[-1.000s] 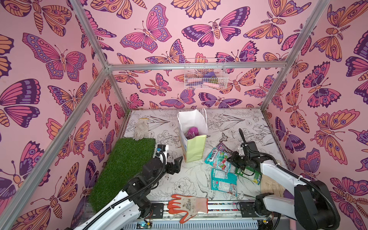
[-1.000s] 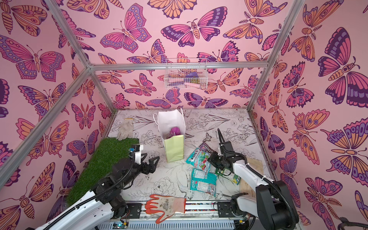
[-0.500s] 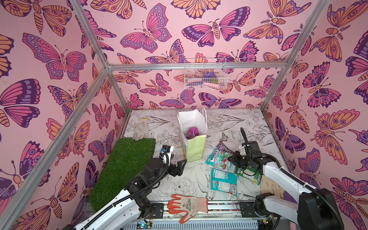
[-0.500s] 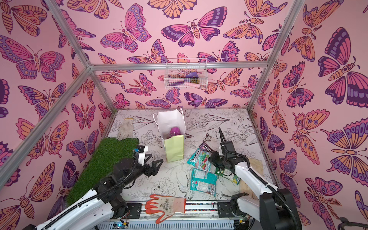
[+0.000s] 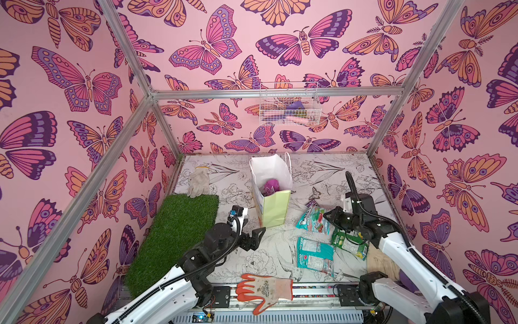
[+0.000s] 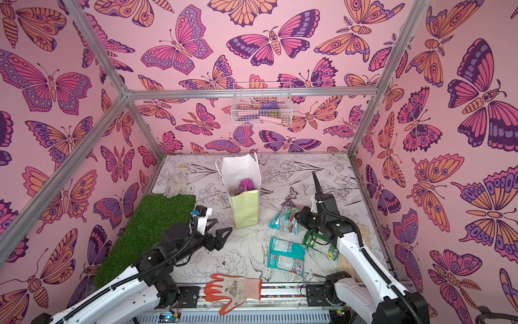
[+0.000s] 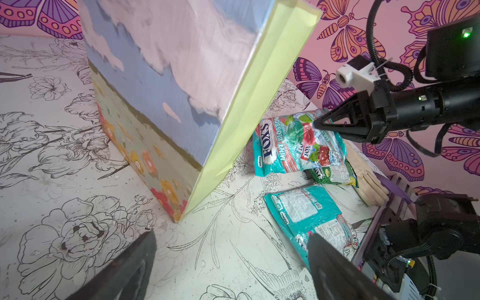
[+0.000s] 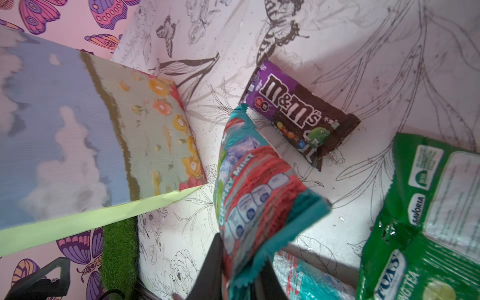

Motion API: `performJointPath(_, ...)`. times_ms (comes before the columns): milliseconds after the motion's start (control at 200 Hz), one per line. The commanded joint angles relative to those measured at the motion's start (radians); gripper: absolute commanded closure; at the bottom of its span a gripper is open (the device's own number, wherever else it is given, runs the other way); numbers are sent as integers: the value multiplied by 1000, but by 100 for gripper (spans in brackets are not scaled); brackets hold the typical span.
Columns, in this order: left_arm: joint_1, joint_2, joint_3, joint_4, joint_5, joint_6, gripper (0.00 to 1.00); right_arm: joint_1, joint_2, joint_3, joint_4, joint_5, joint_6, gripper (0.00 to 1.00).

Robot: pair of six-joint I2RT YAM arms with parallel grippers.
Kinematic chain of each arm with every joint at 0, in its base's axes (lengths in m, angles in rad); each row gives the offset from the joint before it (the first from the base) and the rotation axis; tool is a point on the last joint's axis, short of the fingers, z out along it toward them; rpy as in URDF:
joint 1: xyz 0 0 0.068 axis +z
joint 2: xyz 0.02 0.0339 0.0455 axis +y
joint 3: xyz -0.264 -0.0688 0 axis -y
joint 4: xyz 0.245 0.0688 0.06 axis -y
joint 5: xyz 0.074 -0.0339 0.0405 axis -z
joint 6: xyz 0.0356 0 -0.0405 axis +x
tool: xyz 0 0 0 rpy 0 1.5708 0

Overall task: Place the snacks into the paper bag
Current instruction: Pick up the snack at the center of the table, then place the snack in the paper bag.

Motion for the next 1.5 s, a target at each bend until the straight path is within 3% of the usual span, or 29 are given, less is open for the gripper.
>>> performJointPath(0, -7, -8, -22, 19, 11, 10, 8, -5, -35, 61, -26, 9, -32, 100)
performJointPath(751, -37, 10, -64, 91, 19, -17, 8, -1, -73, 384, -122, -14, -124, 100)
performJointPath(1497, -152, 78, -78, 132, -52, -17, 9, 37, -13, 635, -94, -39, -143, 100)
